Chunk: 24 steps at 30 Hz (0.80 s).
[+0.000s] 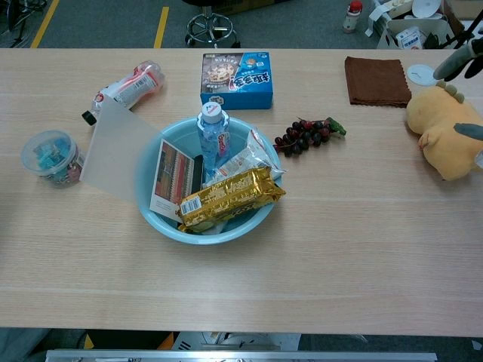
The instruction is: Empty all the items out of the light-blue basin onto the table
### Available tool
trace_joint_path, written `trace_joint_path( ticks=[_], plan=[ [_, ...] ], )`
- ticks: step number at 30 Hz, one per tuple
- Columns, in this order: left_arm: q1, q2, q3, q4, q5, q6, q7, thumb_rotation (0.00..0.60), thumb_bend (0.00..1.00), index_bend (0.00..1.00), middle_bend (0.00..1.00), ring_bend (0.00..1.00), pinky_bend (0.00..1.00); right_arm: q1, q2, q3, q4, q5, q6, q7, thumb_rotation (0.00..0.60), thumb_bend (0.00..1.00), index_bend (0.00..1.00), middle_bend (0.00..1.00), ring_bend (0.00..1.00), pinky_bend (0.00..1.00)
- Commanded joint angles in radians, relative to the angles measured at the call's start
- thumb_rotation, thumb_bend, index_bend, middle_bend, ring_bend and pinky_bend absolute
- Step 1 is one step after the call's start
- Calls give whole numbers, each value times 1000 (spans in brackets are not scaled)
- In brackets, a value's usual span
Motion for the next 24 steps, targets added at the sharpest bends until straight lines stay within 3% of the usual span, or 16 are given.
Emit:
trace_joint_path(
  ticks=[1, 7, 12, 17, 24],
  plan=[
    [0, 0, 2, -4, -1, -4, 3, 600, 308, 125, 226, 186, 169, 67, 12, 4, -53, -30, -83, -13, 600, 119, 342, 385, 353, 517],
    [2, 14, 5, -24, -13, -11, 19, 600, 309, 125, 224, 186, 169, 168, 2, 10, -111, -33, -229, -67, 600, 74, 304, 321, 291, 471],
    [5, 22, 7, -39, -14, -10, 28, 600, 309, 126, 226, 188, 169, 250, -62, 27, -134, 3, -343, -156, 600, 71, 298, 320, 290, 471],
    [7, 23, 11, -39, -22, -19, 25, 600, 309, 126, 226, 189, 169, 318, -147, 47, -119, 95, -437, -253, 600, 68, 298, 318, 290, 471],
    [6, 18, 12, -17, -31, -30, 8, 600, 309, 126, 226, 189, 169, 364, -251, 49, -85, 232, -479, -390, 600, 66, 298, 319, 290, 471]
  ],
)
